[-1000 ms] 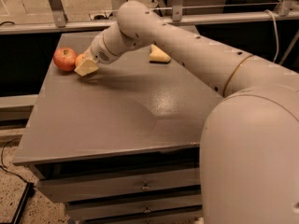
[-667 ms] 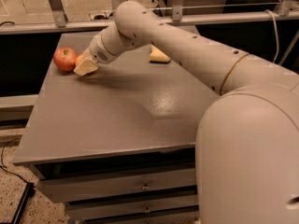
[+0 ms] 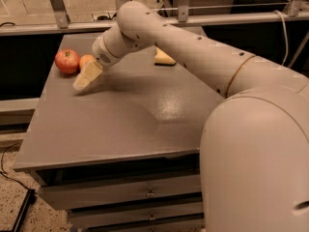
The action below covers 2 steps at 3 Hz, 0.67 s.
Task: Move orange near apple
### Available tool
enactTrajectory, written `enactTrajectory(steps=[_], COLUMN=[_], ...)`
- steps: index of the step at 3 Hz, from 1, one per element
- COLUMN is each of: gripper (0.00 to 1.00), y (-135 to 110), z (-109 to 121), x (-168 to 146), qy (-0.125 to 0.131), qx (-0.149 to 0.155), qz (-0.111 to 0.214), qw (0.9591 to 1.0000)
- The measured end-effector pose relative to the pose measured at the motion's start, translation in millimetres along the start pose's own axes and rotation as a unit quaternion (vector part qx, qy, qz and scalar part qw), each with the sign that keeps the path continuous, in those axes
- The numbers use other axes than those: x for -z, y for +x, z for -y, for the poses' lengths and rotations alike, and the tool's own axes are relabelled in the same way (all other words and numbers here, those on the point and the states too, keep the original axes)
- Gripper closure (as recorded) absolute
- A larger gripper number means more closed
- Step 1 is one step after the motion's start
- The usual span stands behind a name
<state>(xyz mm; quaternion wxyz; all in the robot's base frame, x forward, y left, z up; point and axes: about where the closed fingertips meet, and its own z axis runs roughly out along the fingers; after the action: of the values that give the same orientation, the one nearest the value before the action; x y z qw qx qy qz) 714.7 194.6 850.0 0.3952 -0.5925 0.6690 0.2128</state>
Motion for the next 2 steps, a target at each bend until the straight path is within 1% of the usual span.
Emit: enactTrajectory(steps=[1,2], gripper=[0.0,0.0], y=[0,-1], z=[-1,-6], x=[12,44], qy=[-0.004,-0.014], qx=[0.0,-0.003], qz=[0.01,0.037], qw=[0.9999,0.9992])
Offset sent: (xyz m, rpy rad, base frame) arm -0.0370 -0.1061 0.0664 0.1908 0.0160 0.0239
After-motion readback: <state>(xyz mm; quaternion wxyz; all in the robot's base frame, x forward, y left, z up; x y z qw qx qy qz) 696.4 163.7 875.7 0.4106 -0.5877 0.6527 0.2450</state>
